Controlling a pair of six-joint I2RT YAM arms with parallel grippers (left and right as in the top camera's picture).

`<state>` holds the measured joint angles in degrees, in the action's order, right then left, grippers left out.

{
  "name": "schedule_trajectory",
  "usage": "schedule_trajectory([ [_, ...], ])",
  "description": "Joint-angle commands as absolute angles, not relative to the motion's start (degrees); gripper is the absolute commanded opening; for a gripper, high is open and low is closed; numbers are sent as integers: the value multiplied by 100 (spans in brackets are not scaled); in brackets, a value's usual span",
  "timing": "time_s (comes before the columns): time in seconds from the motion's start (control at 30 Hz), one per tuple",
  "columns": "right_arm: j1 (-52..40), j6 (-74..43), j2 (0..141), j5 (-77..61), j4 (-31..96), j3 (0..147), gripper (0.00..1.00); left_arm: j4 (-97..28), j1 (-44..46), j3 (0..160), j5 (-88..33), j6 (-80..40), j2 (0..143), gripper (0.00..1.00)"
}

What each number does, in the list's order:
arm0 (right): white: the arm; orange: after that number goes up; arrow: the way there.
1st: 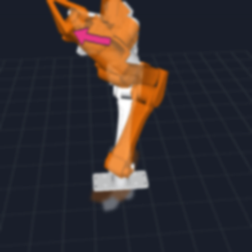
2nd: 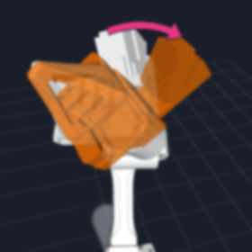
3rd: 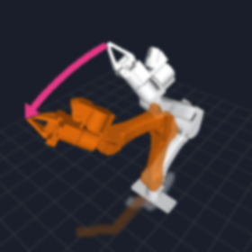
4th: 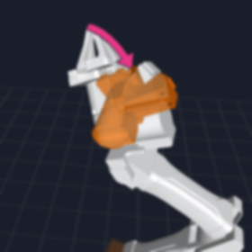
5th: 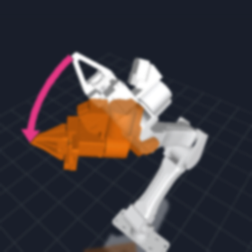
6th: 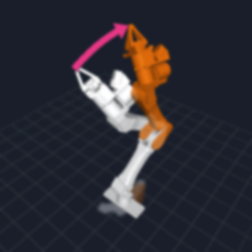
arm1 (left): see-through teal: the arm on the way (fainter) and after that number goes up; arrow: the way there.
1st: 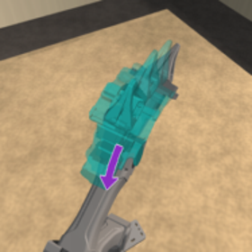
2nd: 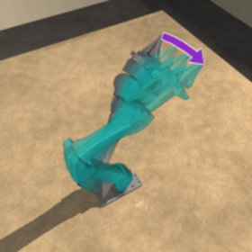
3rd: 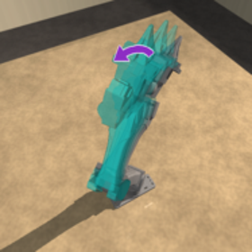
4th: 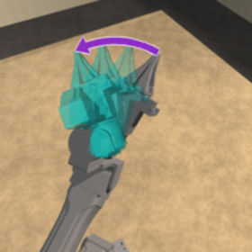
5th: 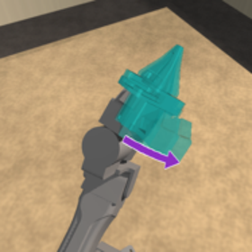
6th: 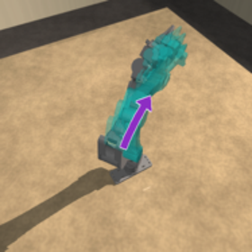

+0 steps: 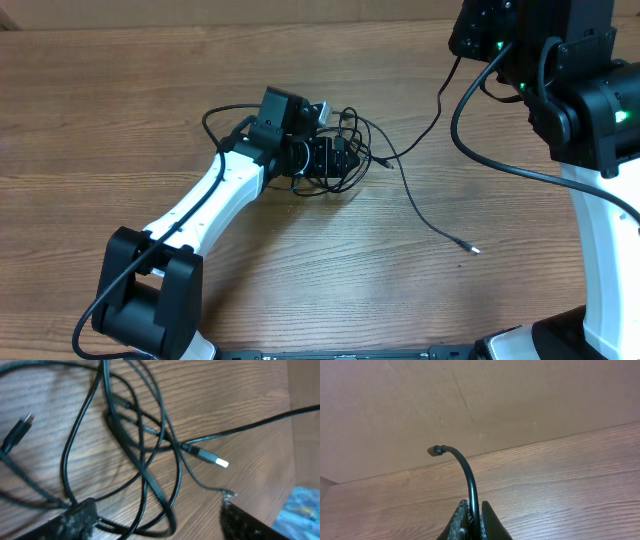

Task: Untangle cables

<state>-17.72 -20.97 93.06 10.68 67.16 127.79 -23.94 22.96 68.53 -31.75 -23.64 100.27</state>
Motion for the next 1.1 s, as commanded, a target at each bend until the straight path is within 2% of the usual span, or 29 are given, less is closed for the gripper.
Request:
schedule_trajectory([
  [0.0,-1761,-2126,9161,1020,6711,12838,5,-2309,2488,6873,-2615,-2340,10090,69],
  [0.13,-1761,-2126,9161,1020,6759,12838,5,-2303,2679,6873,-2331,-2338,10136,65],
  [0.2,-1761,-2126,9161,1022,6770,12838,5,-2285,2759,6873,-2327,-2364,10182,60],
  [0.37,-1761,-2123,9161,1026,6851,12838,5,-2274,2818,6873,-2241,-2445,10226,29],
  [0.43,-1758,-2121,9161,1046,6930,12838,5,-2292,2753,6917,-2248,-2443,10217,10],
  [0.47,-1758,-2119,9161,1074,6973,12838,5,-2346,2694,6967,-2248,-2443,10208,4],
  [0.67,-1544,-2128,9161,1592,7470,12833,4,-3514,2080,7778,-2226,-2001,9942,4],
  [0.9,-290,-2123,9161,1949,8103,12833,4,-5636,786,9476,-2359,-1468,9625,4],
  [1.07,510,-2121,9161,1946,8291,12833,4,-6152,148,10127,-3758,-928,9561,4],
])
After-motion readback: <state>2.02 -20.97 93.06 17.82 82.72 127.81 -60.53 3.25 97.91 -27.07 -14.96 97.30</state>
